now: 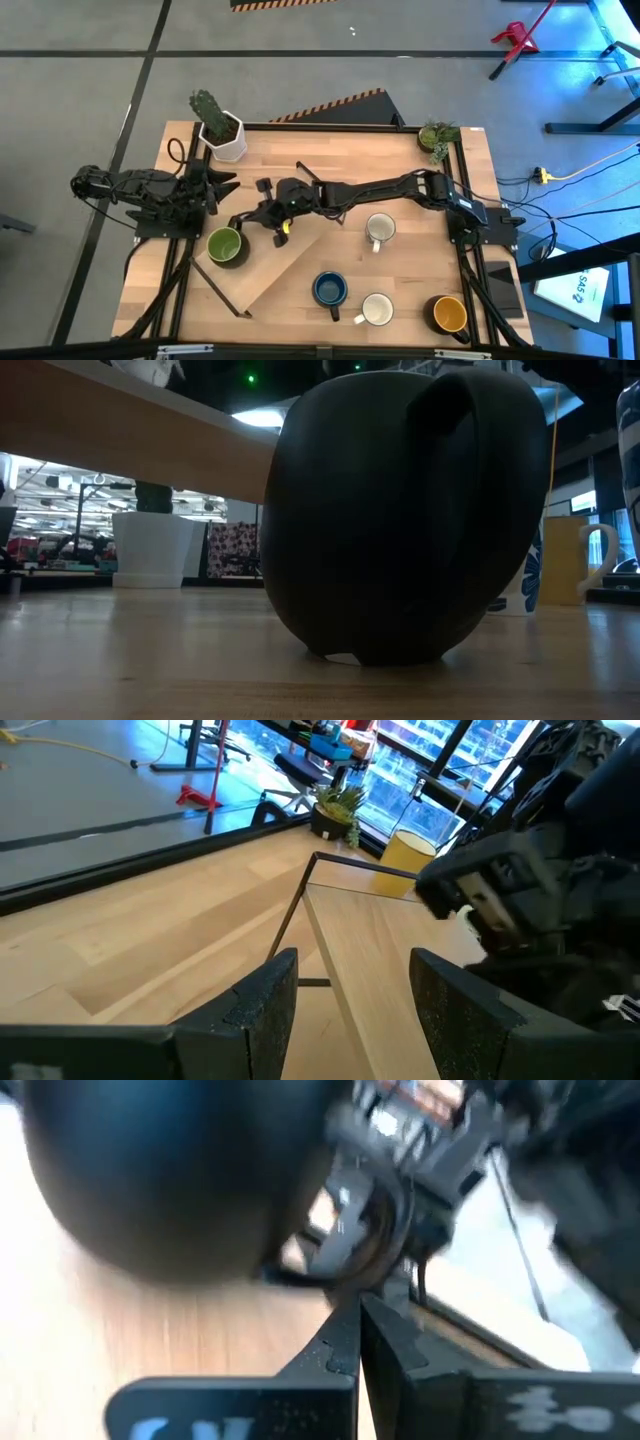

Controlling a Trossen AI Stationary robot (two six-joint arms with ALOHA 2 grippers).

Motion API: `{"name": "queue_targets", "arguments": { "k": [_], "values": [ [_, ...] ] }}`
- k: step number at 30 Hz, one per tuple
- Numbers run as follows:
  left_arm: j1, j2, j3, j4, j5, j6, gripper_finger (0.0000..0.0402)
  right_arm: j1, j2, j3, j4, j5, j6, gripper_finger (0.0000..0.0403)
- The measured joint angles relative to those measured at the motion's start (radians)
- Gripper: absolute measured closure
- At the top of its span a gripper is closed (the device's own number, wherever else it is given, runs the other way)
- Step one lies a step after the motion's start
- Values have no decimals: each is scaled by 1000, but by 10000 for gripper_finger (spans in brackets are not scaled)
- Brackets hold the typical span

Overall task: Place coffee mugs
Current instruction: Put the green black mug on the shelf

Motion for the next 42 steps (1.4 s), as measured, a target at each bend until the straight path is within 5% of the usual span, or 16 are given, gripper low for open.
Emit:
{"name": "queue_targets", "arguments": {
  "k": [17,38,42],
  "values": [
    [0,0,0,0,-9,19,214,1,36,10,191,8,10,403],
    [0,0,0,1,-26,37,214,15,114,99,188,-47,7,403],
    [0,0,0,1,-34,44,214,14,105,99,153,10,-25,403]
  ]
}}
